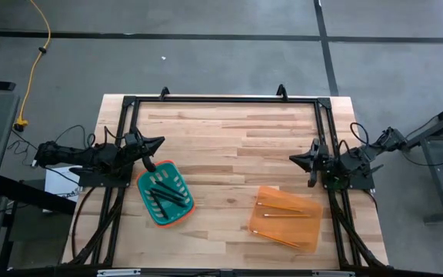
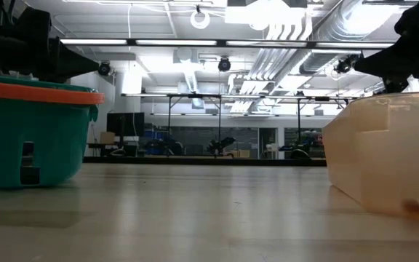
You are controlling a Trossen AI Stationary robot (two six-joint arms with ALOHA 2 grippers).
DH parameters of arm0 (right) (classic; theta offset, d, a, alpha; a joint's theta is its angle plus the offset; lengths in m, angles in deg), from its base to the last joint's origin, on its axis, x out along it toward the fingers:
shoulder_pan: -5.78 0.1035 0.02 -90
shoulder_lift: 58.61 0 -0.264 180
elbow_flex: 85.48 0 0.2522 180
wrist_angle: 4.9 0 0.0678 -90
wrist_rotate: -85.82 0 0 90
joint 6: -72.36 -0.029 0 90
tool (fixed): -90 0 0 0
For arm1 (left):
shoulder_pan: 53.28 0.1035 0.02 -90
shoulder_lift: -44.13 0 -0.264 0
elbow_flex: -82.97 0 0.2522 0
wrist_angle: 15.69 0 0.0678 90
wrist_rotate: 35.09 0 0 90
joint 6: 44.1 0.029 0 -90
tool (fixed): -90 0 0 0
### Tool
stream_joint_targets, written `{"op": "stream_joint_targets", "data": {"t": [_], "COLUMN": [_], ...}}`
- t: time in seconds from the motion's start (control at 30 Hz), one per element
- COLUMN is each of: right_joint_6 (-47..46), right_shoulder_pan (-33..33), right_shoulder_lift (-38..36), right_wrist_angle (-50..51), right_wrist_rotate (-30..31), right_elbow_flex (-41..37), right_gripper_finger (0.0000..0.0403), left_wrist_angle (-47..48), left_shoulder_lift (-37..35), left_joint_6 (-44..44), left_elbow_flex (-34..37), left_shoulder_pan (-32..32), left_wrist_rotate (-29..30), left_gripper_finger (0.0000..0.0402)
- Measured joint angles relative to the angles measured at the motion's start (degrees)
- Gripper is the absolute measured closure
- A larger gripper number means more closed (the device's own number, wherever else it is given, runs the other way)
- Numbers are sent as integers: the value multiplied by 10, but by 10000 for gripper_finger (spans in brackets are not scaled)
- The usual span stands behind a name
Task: Sort pens & pencils
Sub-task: Return to Home Position
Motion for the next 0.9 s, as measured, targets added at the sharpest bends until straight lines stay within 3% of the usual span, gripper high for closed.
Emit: {"op": "stream_joint_targets", "data": {"t": [0.33, 0.67, 0.9], "right_joint_6": [-42, -24, -35], "right_shoulder_pan": [0, 0, 0], "right_shoulder_lift": [0, 0, 0], "right_wrist_angle": [38, 41, 42], "right_wrist_rotate": [0, 1, 29], "right_elbow_flex": [0, 0, 0], "right_gripper_finger": [403, 403, 402], "left_wrist_angle": [0, 0, 0], "left_shoulder_lift": [0, 0, 0], "left_joint_6": [0, 0, 0], "left_elbow_flex": [0, 0, 0], "left_shoulder_pan": [0, 0, 0], "left_wrist_rotate": [0, 0, 0], "left_gripper_finger": [396, 397, 397]}}
